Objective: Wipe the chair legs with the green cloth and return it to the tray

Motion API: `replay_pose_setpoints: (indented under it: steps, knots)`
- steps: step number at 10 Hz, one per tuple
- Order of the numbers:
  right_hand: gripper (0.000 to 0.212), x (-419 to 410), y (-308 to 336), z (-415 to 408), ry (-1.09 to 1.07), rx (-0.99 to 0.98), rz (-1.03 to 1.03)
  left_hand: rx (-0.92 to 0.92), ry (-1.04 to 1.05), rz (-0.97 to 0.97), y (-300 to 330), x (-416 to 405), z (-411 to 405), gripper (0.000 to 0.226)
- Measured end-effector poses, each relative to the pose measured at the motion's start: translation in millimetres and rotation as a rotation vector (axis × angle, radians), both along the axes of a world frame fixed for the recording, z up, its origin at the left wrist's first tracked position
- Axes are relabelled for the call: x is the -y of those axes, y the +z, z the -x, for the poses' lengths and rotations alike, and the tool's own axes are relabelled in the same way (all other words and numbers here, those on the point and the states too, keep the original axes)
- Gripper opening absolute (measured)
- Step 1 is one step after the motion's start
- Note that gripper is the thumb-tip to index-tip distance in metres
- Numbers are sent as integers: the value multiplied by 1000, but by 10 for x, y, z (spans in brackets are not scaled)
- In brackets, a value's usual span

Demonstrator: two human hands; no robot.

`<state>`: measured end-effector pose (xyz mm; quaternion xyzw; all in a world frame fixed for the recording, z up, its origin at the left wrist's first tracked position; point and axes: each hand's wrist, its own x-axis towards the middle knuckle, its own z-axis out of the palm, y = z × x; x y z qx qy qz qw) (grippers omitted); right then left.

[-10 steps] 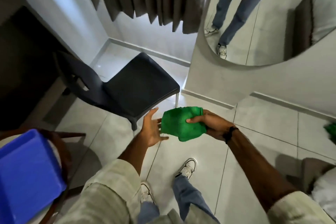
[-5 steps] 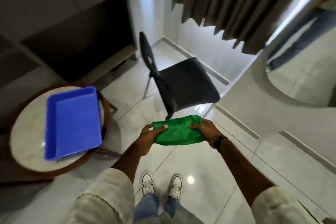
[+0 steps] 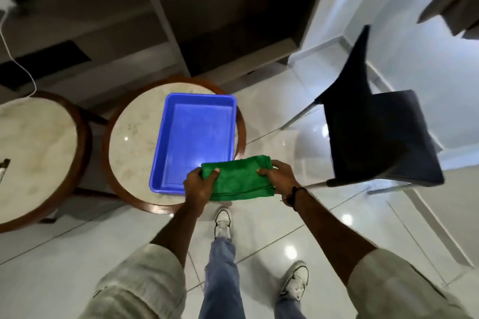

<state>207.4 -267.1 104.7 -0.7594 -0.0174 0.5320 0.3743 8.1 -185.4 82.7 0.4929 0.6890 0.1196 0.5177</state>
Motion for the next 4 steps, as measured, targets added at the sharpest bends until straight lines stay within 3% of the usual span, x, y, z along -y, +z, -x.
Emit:
replay_pose_setpoints:
  steps: [2, 3, 4]
  knots:
    - [35, -1030, -934, 705, 23, -61, 151, -203, -29, -27, -707, -1074, 585, 36]
    - [48, -1241, -1250, 893, 44, -26, 189, -234, -98, 12, -919, -1313, 719, 39]
    - [43, -1299, -1335, 938, 165, 107, 256, -265, -152, 75, -1020, -1399, 813, 45]
